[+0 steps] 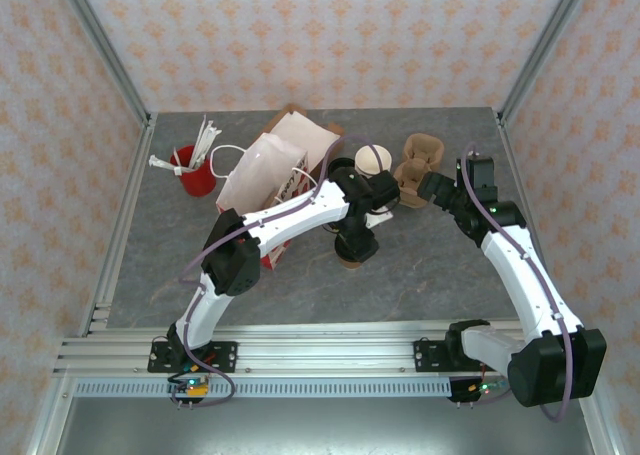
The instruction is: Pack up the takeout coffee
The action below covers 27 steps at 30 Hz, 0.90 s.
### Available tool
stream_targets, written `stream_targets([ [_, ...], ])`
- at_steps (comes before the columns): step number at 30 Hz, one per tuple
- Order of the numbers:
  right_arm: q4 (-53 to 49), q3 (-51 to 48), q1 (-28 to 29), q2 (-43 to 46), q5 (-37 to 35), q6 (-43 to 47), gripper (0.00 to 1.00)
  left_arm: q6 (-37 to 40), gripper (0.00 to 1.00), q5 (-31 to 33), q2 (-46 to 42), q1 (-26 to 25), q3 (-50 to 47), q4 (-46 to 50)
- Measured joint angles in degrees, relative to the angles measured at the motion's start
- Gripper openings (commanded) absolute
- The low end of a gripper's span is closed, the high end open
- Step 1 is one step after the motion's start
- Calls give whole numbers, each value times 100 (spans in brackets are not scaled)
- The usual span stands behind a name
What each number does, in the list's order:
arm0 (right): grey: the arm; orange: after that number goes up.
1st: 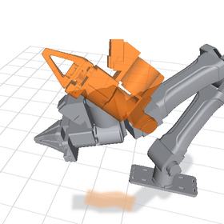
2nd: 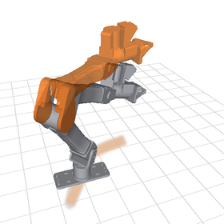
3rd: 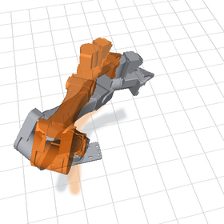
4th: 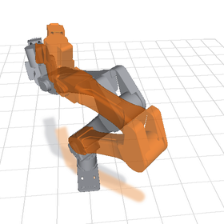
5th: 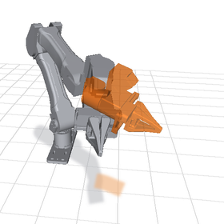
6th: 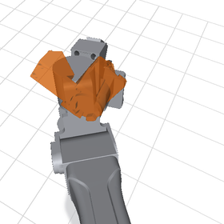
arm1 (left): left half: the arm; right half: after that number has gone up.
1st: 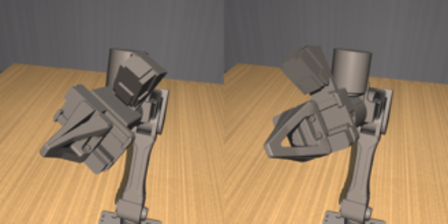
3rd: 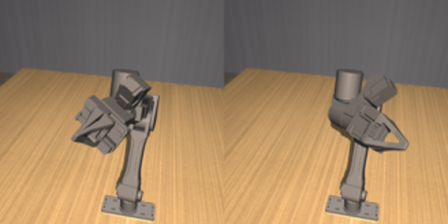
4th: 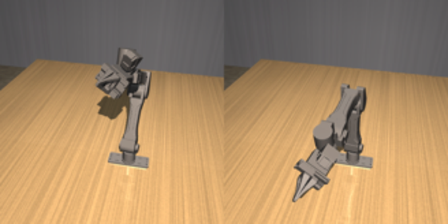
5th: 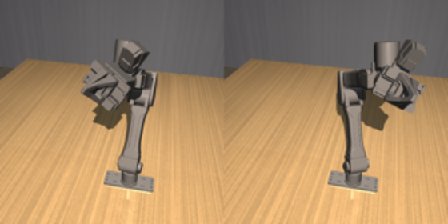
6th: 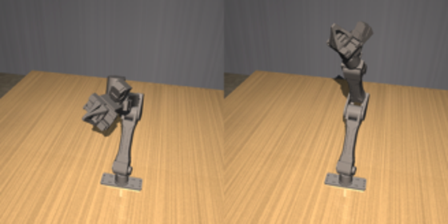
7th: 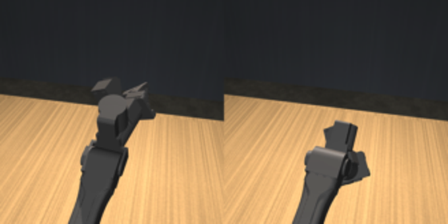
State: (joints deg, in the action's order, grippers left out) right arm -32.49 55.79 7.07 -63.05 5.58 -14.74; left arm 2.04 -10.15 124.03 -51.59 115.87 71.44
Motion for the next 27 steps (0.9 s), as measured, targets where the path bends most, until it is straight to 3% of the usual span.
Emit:
stream_targets([
  [14, -7, 0, 0, 13, 247, -2, 97, 4, 59, -46, -138, 0, 48, 162],
  [19, -24, 26, 0, 68, 385, -4, 97, 92, 57, -302, -772, -2, 223, 269],
  [27, -114, 337, 0, 131, 588, -4, 96, 114, 56, -448, -2044, 0, 1296, 420],
])
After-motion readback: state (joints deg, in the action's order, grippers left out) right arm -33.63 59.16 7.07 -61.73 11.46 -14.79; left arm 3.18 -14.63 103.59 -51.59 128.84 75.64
